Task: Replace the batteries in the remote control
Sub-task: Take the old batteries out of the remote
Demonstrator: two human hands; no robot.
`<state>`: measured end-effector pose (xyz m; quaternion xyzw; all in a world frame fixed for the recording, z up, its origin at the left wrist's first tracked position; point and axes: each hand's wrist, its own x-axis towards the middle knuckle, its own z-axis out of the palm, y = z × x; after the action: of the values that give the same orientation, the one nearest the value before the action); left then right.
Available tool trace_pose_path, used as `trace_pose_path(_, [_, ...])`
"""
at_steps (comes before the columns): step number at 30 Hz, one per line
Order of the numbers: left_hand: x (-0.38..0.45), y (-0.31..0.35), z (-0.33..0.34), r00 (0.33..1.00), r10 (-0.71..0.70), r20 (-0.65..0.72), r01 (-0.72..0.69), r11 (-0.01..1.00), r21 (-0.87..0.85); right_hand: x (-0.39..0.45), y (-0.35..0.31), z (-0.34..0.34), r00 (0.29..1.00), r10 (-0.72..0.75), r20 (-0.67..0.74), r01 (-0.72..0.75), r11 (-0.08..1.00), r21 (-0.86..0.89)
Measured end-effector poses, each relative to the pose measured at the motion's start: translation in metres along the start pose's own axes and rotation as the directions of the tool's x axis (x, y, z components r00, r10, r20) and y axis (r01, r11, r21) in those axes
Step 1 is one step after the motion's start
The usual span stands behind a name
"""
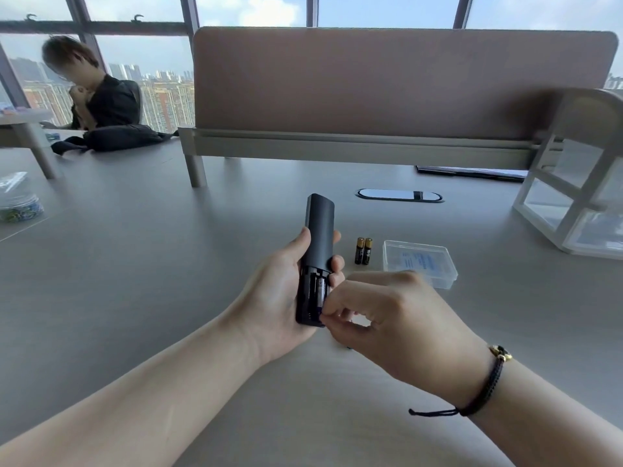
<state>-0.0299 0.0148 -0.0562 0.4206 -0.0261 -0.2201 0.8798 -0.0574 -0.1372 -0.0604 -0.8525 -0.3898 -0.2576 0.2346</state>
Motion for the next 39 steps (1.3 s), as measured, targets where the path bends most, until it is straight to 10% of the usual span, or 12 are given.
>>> trace_pose_path(39, [0.005,0.001,-0.003,0.997,0.016,-0.071,-0.016,1.0,-0.013,0.0,0.002,0.005,0.999,0.038,0.006,-0.039,0.99,0.137])
